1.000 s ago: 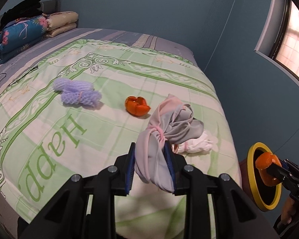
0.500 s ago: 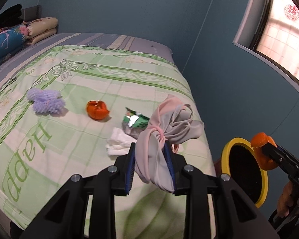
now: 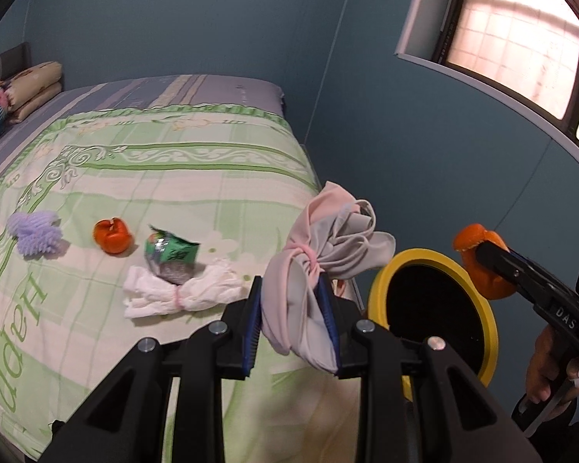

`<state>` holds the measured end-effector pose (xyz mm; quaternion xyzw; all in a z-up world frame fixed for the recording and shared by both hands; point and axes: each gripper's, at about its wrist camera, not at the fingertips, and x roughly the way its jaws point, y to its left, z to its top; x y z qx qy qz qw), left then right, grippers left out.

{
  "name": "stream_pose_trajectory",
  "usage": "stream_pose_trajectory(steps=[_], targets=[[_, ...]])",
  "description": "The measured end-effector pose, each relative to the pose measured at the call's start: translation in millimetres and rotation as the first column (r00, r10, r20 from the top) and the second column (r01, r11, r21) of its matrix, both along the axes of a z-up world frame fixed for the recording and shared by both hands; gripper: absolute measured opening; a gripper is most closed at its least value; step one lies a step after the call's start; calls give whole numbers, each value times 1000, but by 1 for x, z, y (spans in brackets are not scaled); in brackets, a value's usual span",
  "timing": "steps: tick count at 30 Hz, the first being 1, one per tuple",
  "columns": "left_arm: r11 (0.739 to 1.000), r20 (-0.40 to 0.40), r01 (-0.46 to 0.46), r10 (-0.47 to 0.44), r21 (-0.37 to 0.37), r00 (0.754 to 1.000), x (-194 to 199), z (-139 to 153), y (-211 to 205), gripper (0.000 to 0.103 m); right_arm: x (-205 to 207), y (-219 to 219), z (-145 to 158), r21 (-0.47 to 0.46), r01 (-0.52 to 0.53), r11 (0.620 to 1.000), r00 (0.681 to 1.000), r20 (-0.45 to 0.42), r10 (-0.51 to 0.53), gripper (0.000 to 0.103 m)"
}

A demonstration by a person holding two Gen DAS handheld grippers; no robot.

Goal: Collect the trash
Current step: 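Carry the pink-grey cloth and orange peel over the yellow-rimmed bin, then open the left tool to drop the cloth while the right tool releases the orange peel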

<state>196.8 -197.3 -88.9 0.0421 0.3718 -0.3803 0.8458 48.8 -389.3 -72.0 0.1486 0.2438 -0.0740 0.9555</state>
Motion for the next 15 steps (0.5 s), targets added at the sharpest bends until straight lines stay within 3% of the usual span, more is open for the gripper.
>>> stream_pose_trajectory(steps=[15], targets=[[983,-27,180,-179,35,983,-37,-15,-94,26,-37,-55,-19,-6,185,983,982,-24,-185,29]])
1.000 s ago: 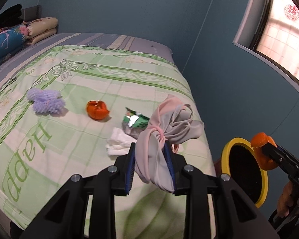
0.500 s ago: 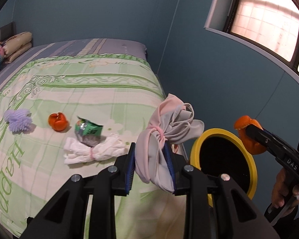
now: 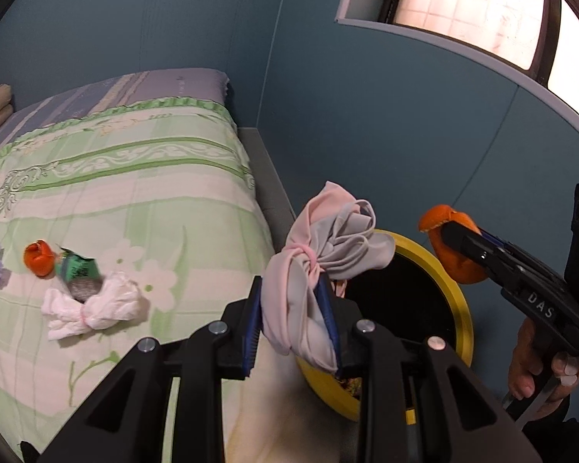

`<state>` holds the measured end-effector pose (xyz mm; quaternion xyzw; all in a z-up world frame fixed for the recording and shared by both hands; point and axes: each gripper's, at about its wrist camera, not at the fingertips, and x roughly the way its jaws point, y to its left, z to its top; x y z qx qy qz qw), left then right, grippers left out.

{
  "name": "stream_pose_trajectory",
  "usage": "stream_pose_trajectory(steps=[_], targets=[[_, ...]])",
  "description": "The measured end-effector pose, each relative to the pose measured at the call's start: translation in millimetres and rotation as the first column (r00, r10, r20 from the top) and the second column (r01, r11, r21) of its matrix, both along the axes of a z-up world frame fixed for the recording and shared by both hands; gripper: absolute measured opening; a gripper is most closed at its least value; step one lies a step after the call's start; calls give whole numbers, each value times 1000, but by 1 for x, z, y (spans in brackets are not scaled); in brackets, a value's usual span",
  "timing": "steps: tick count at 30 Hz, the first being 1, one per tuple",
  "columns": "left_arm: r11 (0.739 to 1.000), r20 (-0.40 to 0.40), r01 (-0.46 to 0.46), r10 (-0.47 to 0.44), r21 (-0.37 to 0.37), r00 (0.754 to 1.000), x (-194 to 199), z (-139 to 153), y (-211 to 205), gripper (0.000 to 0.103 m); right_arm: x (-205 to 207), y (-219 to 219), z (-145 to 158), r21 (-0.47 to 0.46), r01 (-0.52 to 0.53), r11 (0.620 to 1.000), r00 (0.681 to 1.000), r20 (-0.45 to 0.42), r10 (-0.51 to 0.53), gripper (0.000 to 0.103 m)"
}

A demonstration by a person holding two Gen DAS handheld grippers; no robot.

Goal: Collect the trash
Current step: 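Open the left tool to drop the cloth while the right tool releases the orange peel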

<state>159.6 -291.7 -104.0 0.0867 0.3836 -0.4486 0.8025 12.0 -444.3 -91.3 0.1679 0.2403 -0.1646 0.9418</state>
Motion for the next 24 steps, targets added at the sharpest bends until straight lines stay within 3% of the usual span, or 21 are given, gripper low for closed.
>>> stream_pose_trajectory(steps=[15,24], targets=[[993,-53,90,-86,79,995,-30,-33,-50,26,-17,-34,-24,40,99,994,994,-50,-97,29],[988,-71,117,-110,100,991,-38,-44,-57,27,-18,-37,-32,35,120,992,990,-77,-117,30]])
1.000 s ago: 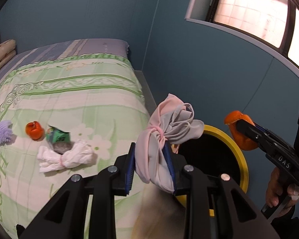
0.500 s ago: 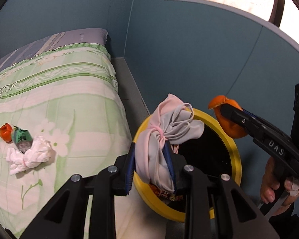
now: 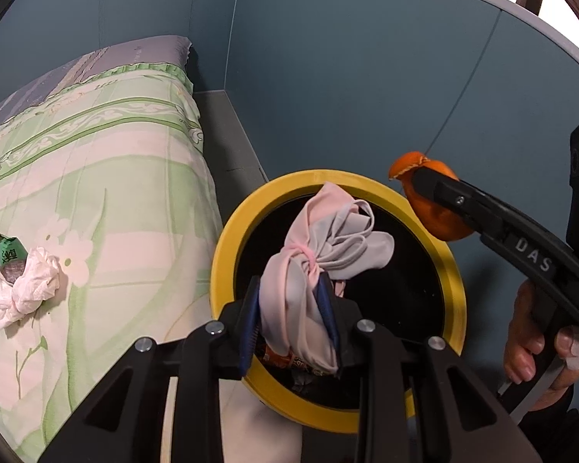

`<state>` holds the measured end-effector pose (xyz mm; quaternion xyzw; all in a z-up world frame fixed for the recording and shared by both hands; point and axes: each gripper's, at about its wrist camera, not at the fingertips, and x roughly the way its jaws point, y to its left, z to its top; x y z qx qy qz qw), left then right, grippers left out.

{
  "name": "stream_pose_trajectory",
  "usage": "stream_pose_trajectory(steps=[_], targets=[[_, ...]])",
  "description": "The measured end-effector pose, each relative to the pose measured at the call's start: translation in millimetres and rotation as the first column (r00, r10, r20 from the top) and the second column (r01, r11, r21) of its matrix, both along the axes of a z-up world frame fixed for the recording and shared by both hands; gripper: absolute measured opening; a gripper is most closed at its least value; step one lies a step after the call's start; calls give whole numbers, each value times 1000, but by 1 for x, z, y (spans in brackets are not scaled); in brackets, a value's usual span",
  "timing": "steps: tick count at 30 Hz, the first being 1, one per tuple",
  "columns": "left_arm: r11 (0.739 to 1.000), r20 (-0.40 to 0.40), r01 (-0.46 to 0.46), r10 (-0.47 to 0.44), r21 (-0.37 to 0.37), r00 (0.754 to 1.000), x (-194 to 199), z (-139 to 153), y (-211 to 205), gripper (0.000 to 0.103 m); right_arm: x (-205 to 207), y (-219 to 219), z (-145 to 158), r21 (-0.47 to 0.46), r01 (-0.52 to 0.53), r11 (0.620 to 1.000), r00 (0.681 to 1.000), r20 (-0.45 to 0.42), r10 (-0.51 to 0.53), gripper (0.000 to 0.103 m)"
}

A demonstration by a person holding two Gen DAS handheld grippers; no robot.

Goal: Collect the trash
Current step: 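Open the left tool to drop the cloth while the right tool releases the orange peel, then move both tools back over the remaining trash on the bed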

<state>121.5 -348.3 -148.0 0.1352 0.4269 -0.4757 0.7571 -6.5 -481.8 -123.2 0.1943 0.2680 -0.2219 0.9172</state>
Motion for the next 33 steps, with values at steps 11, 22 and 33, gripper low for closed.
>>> stream_pose_trajectory(steps=[11,22,33], targets=[[998,-37,-59,59,-9,998,13,-1,12,63,-8,-19,-3,48,75,996,997,1,-75,47],[988,-29,-151,150,-34,988,43,13,45,68,-2,5,12,-6,-12,1000,998,62,13,53],[951,-24,-300,299,-79,954,88,26,111,82,38,54,25,-87,-185,979,981,48,190,62]])
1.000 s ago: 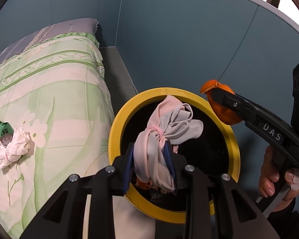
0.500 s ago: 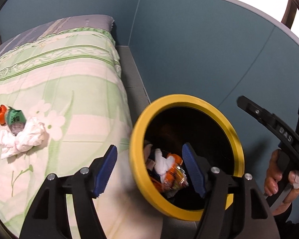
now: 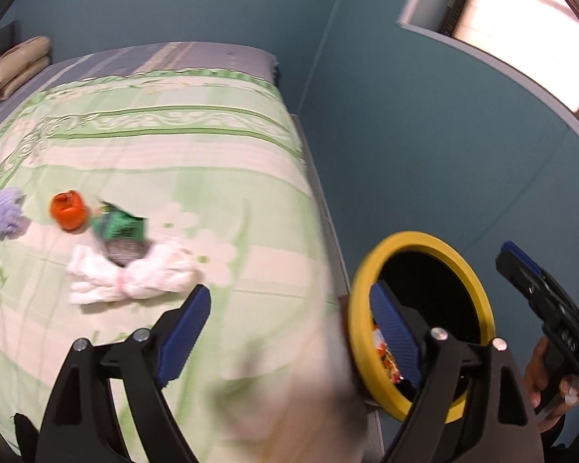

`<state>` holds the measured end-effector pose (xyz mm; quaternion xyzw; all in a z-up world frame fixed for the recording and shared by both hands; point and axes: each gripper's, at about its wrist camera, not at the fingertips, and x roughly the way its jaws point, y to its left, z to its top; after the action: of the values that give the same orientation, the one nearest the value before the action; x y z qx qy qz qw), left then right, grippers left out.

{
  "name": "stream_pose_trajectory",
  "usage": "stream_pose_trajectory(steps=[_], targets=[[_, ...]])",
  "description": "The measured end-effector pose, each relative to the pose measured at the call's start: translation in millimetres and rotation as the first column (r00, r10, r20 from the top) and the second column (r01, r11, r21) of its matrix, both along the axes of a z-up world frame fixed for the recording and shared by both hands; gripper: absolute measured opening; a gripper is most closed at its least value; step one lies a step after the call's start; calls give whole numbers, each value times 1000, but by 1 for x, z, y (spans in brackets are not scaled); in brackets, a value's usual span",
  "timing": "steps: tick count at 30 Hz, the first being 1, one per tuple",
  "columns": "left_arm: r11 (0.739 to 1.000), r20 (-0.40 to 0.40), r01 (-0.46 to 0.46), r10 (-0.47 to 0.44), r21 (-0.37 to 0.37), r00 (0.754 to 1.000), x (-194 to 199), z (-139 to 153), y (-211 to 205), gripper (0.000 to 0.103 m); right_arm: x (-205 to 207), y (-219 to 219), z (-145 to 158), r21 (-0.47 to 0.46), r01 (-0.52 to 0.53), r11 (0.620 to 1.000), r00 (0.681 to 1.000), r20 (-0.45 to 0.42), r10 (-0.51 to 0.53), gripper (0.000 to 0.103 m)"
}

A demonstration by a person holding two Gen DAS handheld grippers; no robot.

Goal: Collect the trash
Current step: 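Move both tools back over the remaining trash on the bed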

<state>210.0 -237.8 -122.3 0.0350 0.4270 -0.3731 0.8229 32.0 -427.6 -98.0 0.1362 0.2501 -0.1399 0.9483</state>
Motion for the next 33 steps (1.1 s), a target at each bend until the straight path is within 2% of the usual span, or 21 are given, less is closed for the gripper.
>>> stream_pose_trajectory(steps=[14,25,33], targets=[[986,-6,-162,162,-22,987,48,-3,86,88,66,83,-1,-87,-222,971,975,-41,219,64],[958,-18,-286,286,-5,958,81,-20,155,89,108,128,-17,-90,-329,940,942,-103,320,65],[942,-32,-336,336,14,941,100,-38,191,89,136,156,-30,-95,-397,913,913,-143,382,65]])
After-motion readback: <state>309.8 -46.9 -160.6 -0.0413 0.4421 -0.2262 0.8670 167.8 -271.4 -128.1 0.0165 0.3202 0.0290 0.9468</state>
